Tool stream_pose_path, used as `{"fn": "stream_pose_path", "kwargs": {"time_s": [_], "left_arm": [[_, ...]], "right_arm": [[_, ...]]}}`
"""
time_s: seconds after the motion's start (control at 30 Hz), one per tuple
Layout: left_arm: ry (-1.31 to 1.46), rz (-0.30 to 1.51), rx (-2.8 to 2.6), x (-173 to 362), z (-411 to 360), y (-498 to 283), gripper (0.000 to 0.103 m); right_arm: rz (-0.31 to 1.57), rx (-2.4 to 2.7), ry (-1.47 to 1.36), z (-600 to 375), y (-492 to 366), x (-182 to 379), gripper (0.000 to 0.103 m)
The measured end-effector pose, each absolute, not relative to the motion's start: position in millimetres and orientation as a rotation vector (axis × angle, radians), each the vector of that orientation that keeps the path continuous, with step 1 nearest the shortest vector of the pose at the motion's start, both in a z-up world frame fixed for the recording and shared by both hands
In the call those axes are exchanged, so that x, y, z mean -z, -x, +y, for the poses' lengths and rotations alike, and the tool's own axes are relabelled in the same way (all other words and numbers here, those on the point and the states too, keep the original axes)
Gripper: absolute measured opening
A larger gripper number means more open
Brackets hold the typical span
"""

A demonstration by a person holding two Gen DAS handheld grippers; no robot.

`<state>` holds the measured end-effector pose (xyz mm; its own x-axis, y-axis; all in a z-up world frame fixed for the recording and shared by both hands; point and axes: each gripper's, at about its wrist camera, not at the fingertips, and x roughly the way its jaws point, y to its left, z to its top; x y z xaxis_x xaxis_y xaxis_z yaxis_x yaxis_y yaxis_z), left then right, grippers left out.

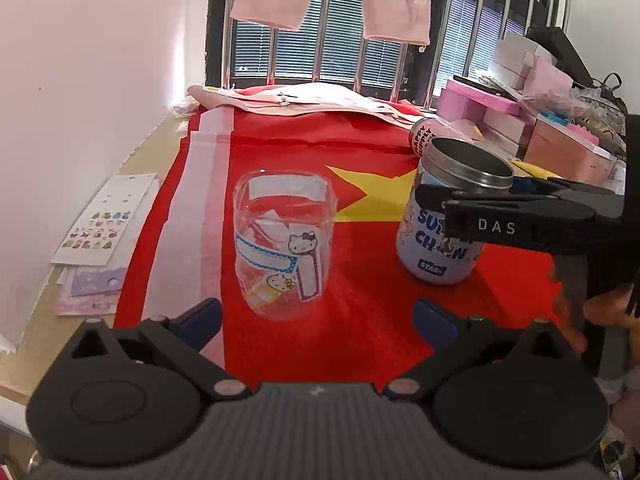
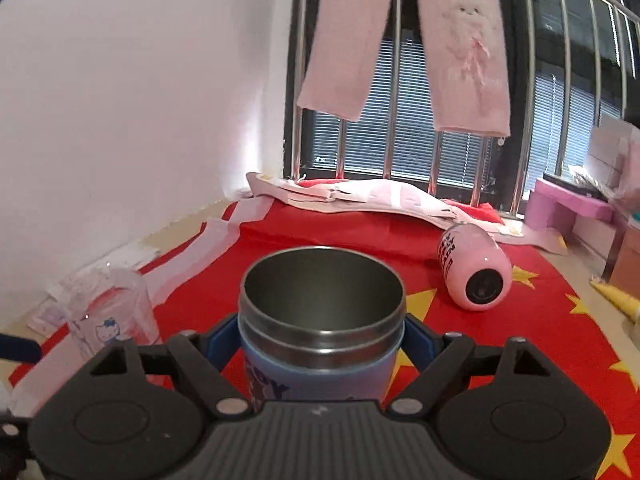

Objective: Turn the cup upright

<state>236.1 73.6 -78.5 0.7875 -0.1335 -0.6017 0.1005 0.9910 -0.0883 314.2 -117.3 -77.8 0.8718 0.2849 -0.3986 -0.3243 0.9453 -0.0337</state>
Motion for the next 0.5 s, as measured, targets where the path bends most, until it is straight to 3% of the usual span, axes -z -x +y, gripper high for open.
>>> {"fn": "stream_pose_path", "kwargs": {"time_s": [0.23,0.27,0.33,0.5], "left_arm": [[0.044,0.643,0.123,76.9,71.0,-235.9,0.103],[0.042,0.641,0.120,75.9,70.5,-235.0,0.103],[0.039,0.635,0.115,73.2,70.2,-232.8,0.103],[0.035,0.586,0.103,60.4,70.1,-216.3,0.103]], "right_arm": [[0.369,-0.341,0.068,-126.9,-313.2,82.3,0.085],[0.374,-0.348,0.052,-129.4,-313.2,81.2,0.087],[0.349,-0.371,0.023,-135.1,-307.2,75.5,0.103],[0.169,-0.354,0.048,-144.4,-264.2,56.2,0.103]]}}
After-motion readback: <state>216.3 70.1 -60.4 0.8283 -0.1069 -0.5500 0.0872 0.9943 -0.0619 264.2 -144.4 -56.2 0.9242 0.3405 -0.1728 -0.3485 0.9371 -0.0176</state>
